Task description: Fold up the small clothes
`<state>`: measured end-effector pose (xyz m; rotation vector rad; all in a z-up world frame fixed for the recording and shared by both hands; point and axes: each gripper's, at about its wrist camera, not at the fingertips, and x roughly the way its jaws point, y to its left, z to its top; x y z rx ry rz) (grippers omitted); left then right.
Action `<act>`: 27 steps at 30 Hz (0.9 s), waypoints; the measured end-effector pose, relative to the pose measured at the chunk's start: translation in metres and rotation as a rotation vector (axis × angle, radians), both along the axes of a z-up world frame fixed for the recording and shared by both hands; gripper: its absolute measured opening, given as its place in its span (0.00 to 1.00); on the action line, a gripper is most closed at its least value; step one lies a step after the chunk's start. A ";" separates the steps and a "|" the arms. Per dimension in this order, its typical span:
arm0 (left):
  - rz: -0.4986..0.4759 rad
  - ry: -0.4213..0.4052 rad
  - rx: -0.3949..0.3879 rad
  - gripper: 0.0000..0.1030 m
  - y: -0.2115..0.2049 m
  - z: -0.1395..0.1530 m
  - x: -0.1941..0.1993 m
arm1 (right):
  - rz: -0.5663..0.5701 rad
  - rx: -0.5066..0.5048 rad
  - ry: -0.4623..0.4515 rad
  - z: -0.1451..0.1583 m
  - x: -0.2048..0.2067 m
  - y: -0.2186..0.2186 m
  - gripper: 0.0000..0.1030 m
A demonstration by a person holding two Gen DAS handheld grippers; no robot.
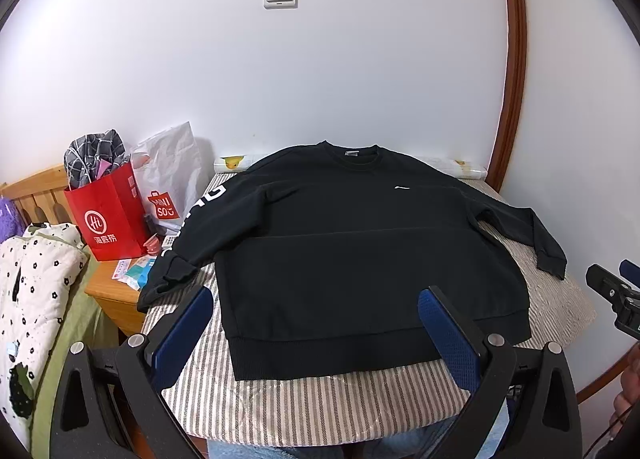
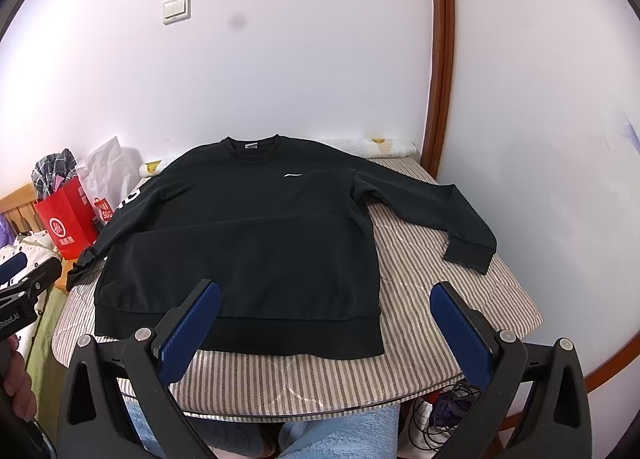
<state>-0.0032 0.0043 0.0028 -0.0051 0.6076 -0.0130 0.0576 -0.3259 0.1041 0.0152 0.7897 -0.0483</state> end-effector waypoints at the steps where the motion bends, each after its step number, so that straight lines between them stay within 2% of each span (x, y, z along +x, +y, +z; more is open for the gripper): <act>1: -0.001 0.000 0.001 1.00 -0.001 0.000 0.000 | 0.002 -0.001 -0.001 0.000 0.000 0.001 1.00; 27: 0.000 0.000 -0.010 1.00 0.002 0.001 -0.002 | 0.018 -0.002 -0.014 0.002 -0.006 0.009 1.00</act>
